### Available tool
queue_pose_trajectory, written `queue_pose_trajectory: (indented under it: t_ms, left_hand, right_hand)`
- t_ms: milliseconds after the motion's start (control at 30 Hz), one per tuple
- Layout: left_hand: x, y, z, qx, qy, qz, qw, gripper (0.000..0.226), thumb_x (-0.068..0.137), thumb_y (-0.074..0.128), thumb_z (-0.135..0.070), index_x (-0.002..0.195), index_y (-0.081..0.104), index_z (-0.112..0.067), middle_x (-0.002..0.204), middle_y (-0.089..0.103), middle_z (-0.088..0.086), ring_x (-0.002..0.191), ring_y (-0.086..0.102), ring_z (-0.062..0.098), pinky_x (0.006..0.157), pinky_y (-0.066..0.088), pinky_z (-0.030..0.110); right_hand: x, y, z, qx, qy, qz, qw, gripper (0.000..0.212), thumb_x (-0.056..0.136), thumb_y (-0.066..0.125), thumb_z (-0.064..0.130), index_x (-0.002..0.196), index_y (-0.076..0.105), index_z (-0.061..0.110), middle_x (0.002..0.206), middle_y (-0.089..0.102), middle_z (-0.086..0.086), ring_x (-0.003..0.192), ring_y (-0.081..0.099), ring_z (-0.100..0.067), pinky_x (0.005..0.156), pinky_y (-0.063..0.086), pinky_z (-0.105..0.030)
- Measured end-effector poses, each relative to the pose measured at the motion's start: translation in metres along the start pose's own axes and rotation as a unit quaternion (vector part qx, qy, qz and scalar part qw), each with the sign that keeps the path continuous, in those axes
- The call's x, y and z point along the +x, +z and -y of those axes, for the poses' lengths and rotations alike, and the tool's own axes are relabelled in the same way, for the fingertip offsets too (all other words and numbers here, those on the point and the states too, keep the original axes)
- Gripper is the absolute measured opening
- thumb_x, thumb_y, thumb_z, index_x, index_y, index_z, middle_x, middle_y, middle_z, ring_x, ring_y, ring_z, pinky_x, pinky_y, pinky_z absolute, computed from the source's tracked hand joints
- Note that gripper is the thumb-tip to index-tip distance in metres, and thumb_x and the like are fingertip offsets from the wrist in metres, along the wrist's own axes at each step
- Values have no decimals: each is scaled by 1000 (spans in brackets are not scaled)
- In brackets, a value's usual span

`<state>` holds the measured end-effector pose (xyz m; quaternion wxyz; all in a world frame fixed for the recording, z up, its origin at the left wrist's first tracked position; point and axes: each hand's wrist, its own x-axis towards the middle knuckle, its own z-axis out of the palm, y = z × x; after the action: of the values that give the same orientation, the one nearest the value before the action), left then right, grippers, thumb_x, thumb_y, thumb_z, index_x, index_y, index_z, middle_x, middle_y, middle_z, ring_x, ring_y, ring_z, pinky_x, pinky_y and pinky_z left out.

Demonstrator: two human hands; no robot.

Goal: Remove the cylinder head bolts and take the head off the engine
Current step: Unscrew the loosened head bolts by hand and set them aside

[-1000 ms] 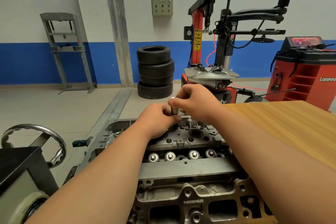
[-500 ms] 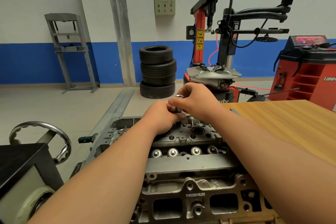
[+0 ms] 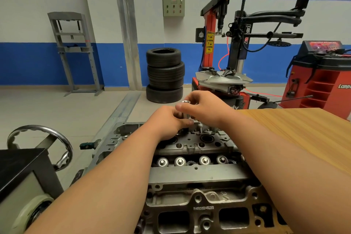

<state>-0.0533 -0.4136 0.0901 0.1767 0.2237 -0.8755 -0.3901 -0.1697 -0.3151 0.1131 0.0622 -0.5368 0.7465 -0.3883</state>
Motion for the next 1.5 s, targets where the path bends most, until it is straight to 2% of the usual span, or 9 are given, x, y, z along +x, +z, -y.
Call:
queue_pose_trajectory:
  t_ms: [200, 300, 500, 700, 933, 1067, 1200, 1367, 1500]
  left_hand:
    - [3, 0, 3, -23, 2, -3, 1000, 20, 78, 77, -27, 60, 69, -33, 62, 65, -11, 70, 60, 12, 62, 44, 26]
    - [4, -2, 5, -30, -12, 11, 999, 4, 79, 76, -31, 83, 75, -30, 82, 73, -4, 84, 66, 15, 72, 50, 28]
    - [5, -11, -3, -11, -64, 58, 996, 20, 84, 72, -33, 103, 74, -28, 98, 70, -4, 96, 62, 13, 80, 46, 27]
    - [11, -17, -2, 4, -33, 82, 996, 9, 84, 73, -31, 92, 75, -33, 93, 72, -5, 93, 64, 12, 78, 46, 24]
    - [19, -6, 8, 53, 6, 39, 998, 30, 82, 73, -39, 61, 59, -24, 46, 49, -14, 42, 46, -3, 48, 37, 16]
    - [18, -6, 9, 14, 31, 43, 998, 25, 78, 77, -34, 58, 63, -29, 50, 54, -17, 47, 49, -5, 43, 36, 6]
    - [15, -8, 7, 16, 10, 63, 998, 4, 80, 76, -33, 83, 73, -31, 83, 72, -10, 80, 64, 3, 64, 44, 18]
    - [16, -8, 8, 36, 11, 32, 999, 21, 78, 78, -36, 59, 69, -33, 52, 59, -13, 51, 53, -1, 51, 40, 18]
    - [15, -3, 6, 34, 21, 24, 999, 27, 75, 80, -36, 71, 65, -14, 61, 53, 0, 57, 48, 11, 57, 42, 26]
  right_hand:
    - [23, -22, 22, -188, 10, 121, 975, 37, 77, 71, 57, 72, 65, 21, 53, 63, 12, 46, 57, 3, 43, 39, -16]
    - [18, -21, 6, -100, -5, 100, 990, 26, 81, 71, 45, 76, 67, 20, 57, 64, 13, 51, 58, 1, 49, 42, -17]
    - [11, -10, -11, 64, 1, 66, 996, 18, 80, 76, 31, 89, 68, 17, 74, 71, 3, 64, 63, -9, 71, 55, -36]
    - [9, -12, -13, 119, -12, 87, 989, 5, 85, 70, 21, 88, 68, 17, 75, 69, 3, 71, 63, -10, 69, 52, -32]
    - [10, -3, -4, 1, 1, 8, 1000, 38, 74, 73, 51, 82, 64, 15, 69, 65, 3, 61, 58, -8, 66, 53, -35]
    - [8, -7, -5, 28, -30, 11, 999, 26, 77, 76, 39, 77, 66, 16, 72, 67, -3, 64, 59, -12, 67, 54, -37]
    - [5, -11, -6, 78, -33, 51, 995, 11, 90, 64, 24, 95, 74, 25, 86, 73, 4, 77, 66, -8, 68, 54, -18]
    - [8, -3, -5, 19, -23, 3, 1000, 25, 81, 68, 47, 91, 65, 24, 83, 67, 9, 71, 60, -6, 66, 49, -26]
    - [6, -2, -6, 1, -34, -4, 999, 29, 77, 75, 42, 79, 65, 15, 68, 64, 5, 61, 55, -6, 62, 47, -28]
